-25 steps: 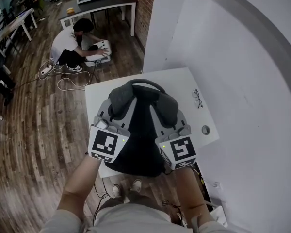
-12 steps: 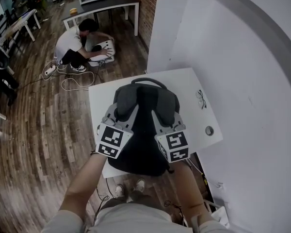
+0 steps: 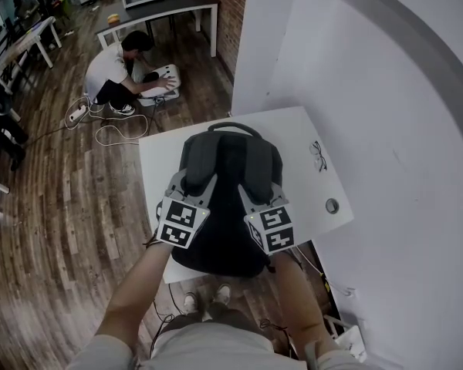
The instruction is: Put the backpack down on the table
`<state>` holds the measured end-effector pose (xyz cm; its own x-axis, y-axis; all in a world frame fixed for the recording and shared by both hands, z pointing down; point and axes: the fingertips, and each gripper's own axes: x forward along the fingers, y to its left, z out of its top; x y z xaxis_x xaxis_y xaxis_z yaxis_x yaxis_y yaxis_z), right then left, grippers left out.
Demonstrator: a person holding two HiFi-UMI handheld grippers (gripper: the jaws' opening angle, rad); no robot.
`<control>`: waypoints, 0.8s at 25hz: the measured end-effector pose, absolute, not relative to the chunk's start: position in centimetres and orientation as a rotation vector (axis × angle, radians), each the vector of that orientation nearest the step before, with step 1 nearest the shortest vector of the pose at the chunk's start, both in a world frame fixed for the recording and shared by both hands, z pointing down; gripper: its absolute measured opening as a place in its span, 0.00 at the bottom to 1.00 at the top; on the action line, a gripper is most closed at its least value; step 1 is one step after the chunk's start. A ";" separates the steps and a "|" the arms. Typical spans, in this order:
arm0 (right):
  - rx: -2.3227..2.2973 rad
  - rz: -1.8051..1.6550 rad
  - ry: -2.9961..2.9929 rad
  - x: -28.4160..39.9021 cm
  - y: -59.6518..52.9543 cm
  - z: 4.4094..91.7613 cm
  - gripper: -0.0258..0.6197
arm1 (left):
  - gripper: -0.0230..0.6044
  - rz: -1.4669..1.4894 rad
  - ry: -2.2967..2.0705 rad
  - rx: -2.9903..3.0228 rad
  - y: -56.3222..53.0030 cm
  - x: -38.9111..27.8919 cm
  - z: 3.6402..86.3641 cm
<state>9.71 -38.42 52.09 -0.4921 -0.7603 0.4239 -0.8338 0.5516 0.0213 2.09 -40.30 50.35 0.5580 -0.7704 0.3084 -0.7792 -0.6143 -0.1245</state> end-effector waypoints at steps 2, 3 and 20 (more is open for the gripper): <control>1.288 0.301 -2.389 9.6 -38.6 53.2 0.19 | 0.22 0.552 -1.365 2.729 -40.4 1.8 51.5; 1.281 0.324 -2.380 9.6 -38.7 53.8 0.21 | 0.23 0.569 -1.364 2.717 -40.5 1.6 52.2; 1.384 0.398 -2.215 12.2 -41.8 59.3 0.42 | 0.54 0.740 -1.386 2.633 -43.1 0.5 59.2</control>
<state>12.20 -41.77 59.26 -0.3624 -0.7524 0.5501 -0.8968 0.4423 0.0141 0.53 -43.06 59.20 0.4757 -0.7569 0.4480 -0.7934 -0.5892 -0.1530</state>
